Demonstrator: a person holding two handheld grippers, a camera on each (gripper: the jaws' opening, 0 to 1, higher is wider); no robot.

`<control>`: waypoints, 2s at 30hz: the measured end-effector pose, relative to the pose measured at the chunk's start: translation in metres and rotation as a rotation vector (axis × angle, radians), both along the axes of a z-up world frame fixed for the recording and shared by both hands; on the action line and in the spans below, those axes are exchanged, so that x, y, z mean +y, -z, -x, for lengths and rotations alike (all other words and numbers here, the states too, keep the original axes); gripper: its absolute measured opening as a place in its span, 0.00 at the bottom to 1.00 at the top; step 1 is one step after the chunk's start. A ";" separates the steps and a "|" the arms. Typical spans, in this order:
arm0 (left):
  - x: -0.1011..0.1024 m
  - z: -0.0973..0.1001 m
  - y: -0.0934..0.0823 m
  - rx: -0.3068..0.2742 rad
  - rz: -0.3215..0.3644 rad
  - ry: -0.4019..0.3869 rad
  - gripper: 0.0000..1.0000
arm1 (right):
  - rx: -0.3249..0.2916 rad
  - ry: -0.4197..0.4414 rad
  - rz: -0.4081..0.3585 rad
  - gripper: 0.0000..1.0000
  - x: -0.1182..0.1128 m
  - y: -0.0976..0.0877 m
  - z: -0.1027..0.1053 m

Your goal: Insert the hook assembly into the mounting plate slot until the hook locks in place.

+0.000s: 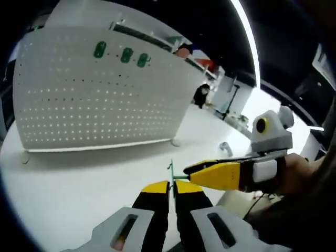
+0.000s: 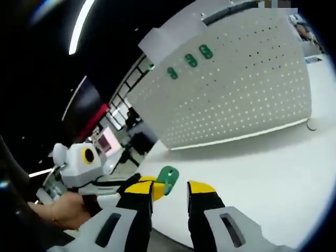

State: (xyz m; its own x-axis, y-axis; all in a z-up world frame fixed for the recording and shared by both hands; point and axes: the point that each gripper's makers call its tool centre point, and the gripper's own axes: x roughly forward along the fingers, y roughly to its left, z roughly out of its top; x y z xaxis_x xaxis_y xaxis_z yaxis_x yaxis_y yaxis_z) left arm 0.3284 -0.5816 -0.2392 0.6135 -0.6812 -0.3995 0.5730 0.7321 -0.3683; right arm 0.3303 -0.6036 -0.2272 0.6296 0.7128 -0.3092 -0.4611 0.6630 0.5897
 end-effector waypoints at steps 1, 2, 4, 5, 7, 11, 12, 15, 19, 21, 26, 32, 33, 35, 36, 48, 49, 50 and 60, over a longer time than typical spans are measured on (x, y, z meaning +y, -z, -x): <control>0.000 0.000 -0.001 -0.008 -0.005 0.003 0.03 | 0.005 0.004 -0.006 0.21 0.000 -0.001 -0.001; -0.001 0.000 -0.002 -0.015 -0.007 0.004 0.03 | 0.015 0.004 -0.019 0.20 0.000 -0.001 -0.001; -0.002 -0.001 -0.004 -0.027 -0.006 0.005 0.03 | 0.044 0.010 -0.067 0.16 0.003 -0.004 -0.001; -0.004 0.000 -0.006 -0.038 -0.004 0.009 0.03 | 0.067 0.015 -0.101 0.14 0.004 -0.006 -0.001; -0.006 -0.001 -0.009 -0.060 -0.004 0.014 0.03 | 0.089 0.017 -0.131 0.10 0.006 -0.007 -0.002; -0.009 0.000 -0.014 -0.092 -0.015 0.017 0.03 | 0.098 0.019 -0.167 0.05 0.009 -0.011 -0.002; -0.009 0.000 -0.015 -0.096 -0.019 0.016 0.03 | 0.102 0.025 -0.170 0.04 0.009 -0.012 -0.002; -0.008 -0.002 -0.017 -0.108 -0.019 0.011 0.03 | 0.140 0.044 -0.219 0.02 0.009 -0.013 -0.003; -0.006 -0.003 -0.021 -0.141 -0.038 -0.004 0.02 | 0.155 0.051 -0.254 0.02 0.010 -0.015 -0.004; -0.005 -0.004 -0.021 -0.147 -0.044 -0.007 0.02 | 0.159 0.054 -0.262 0.01 0.011 -0.016 -0.005; -0.003 -0.005 -0.019 -0.147 -0.084 -0.002 0.03 | 0.148 0.043 -0.244 0.01 0.015 -0.016 -0.004; -0.005 -0.004 -0.020 -0.180 -0.143 0.040 0.06 | 0.077 0.026 -0.177 0.00 0.017 -0.021 -0.005; -0.005 -0.004 -0.021 -0.182 -0.144 0.043 0.07 | 0.078 0.024 -0.174 0.00 0.017 -0.022 -0.005; -0.007 -0.002 -0.022 -0.176 -0.131 0.062 0.12 | 0.053 0.021 -0.147 0.00 0.017 -0.022 -0.004; -0.008 -0.001 -0.022 -0.165 -0.125 0.063 0.15 | 0.030 0.016 -0.123 0.00 0.016 -0.022 -0.004; -0.001 0.004 -0.021 -0.112 -0.094 0.053 0.49 | -0.145 -0.042 0.095 0.00 0.016 -0.028 -0.005; 0.001 0.003 -0.022 -0.104 -0.078 0.040 0.54 | -0.169 -0.045 0.123 0.00 0.015 -0.029 -0.007; 0.002 0.003 -0.022 -0.096 -0.073 0.035 0.58 | -0.186 -0.046 0.143 0.00 0.014 -0.029 -0.008; 0.013 0.014 -0.020 -0.003 -0.069 0.046 0.88 | -0.271 -0.051 0.241 0.00 0.015 -0.033 -0.014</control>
